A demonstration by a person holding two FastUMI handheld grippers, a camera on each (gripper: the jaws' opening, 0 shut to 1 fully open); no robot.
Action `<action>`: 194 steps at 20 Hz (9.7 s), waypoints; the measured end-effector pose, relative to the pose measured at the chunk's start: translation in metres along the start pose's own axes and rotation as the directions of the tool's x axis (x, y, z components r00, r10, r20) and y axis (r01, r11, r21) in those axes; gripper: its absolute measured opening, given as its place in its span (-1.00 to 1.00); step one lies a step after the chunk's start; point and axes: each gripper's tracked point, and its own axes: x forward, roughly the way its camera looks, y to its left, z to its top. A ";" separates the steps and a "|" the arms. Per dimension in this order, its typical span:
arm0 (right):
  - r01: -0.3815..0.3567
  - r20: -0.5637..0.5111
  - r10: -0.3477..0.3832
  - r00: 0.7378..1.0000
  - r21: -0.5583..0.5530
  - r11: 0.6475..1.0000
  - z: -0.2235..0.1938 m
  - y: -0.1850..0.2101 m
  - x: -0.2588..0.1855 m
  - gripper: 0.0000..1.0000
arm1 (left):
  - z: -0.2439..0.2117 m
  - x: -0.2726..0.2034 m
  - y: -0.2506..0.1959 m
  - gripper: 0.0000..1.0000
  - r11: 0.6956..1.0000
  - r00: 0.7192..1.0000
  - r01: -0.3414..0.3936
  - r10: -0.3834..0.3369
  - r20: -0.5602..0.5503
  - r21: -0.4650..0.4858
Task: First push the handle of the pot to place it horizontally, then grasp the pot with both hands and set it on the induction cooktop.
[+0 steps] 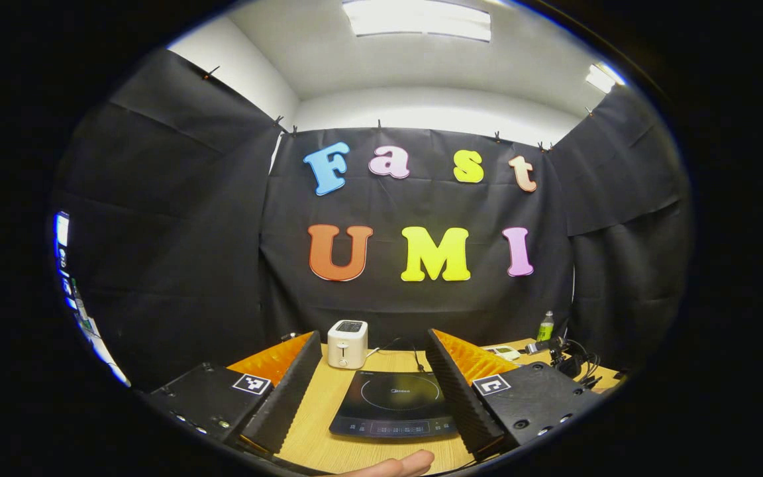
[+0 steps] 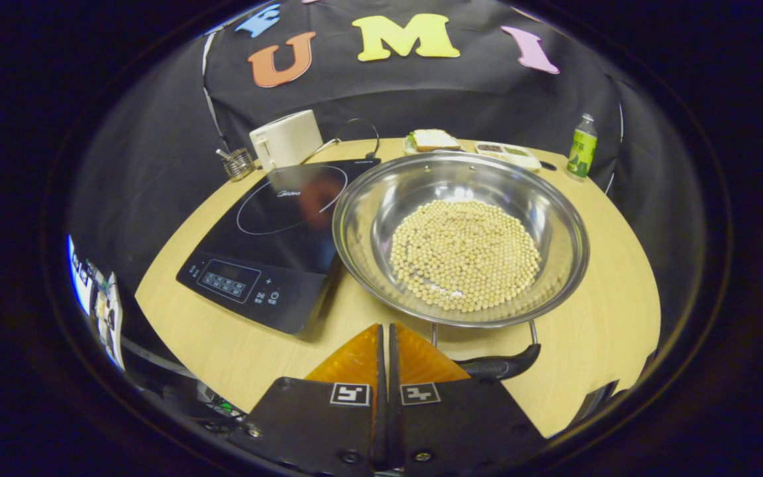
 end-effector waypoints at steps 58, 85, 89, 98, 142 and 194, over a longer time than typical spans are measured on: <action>0.321 0.082 -0.322 0.943 0.022 0.947 0.067 -0.250 0.042 -0.92 | -0.009 0.015 -0.066 0.89 0.997 0.997 0.061 -0.059 -0.042 0.042; 0.216 0.195 -0.236 0.952 0.121 0.969 0.135 -0.258 -0.028 0.80 | -0.020 0.004 -0.061 0.89 0.999 0.999 0.049 -0.049 -0.024 0.021; 0.230 0.134 -0.245 0.960 0.118 0.966 0.141 -0.270 -0.006 0.88 | -0.016 -0.003 -0.064 0.89 0.998 0.998 0.067 -0.067 -0.011 0.019; 0.215 -0.069 -0.207 0.976 0.143 0.966 0.130 -0.271 0.045 0.82 | -0.033 0.000 -0.058 0.89 0.998 0.997 0.062 -0.060 -0.045 0.027; 0.171 -0.110 -0.148 0.983 0.240 0.956 0.108 -0.269 0.062 0.22 | -0.347 0.242 -0.211 0.32 0.968 0.585 0.244 -0.201 -0.785 -0.066; -0.042 0.169 0.017 0.985 0.148 0.988 0.211 0.034 0.123 0.27 | -0.305 0.224 -0.193 0.13 0.999 0.797 0.051 -0.052 -0.602 -0.019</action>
